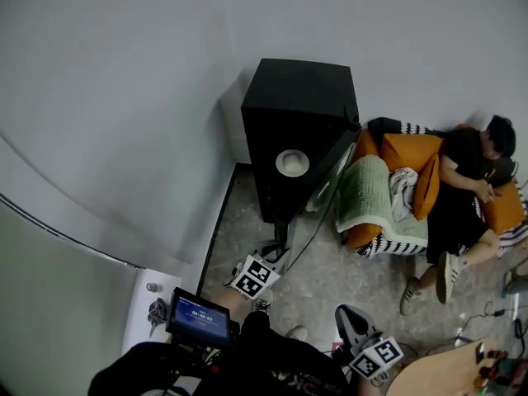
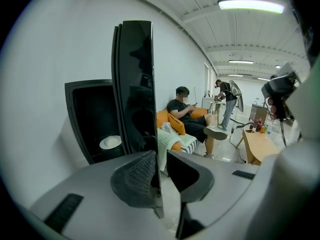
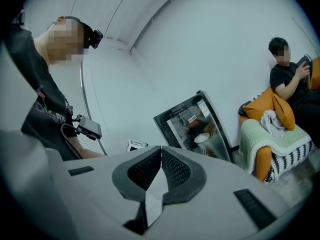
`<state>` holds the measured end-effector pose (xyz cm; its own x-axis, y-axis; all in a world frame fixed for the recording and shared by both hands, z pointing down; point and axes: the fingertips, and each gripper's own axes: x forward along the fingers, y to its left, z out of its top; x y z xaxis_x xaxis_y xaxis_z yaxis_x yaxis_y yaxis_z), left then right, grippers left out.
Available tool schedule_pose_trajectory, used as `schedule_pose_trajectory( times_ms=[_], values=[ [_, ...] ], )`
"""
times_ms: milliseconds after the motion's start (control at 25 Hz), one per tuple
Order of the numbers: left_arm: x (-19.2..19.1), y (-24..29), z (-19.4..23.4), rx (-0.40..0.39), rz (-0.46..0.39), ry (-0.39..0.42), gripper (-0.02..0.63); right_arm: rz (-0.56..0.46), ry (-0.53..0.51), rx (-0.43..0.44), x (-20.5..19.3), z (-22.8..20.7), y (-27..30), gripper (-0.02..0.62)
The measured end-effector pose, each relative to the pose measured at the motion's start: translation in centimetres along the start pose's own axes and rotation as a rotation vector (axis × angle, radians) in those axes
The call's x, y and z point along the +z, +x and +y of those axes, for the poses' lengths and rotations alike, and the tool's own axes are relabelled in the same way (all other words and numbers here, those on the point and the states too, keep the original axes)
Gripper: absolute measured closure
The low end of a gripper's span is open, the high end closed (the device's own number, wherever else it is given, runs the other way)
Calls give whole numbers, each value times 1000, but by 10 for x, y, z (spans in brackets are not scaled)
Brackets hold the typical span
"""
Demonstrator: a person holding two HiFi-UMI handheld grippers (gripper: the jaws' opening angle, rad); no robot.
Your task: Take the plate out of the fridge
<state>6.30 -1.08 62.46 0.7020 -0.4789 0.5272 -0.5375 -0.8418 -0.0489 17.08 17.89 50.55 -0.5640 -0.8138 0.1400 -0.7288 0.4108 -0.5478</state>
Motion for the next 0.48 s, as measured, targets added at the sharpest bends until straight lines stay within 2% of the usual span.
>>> schedule_pose_trajectory(
  times_ms=[240,360,480],
  values=[
    [7,10,-47,4,-6,28,546,-12,-5,-12,-6,-1,-34,592],
    [15,16,-64,10,-9,75,546,-19,-7,-19,-7,-4,-45,591],
    [25,17,-87,-28,-43,106,546,-19,-1,-17,-11,-5,-55,592]
  ],
)
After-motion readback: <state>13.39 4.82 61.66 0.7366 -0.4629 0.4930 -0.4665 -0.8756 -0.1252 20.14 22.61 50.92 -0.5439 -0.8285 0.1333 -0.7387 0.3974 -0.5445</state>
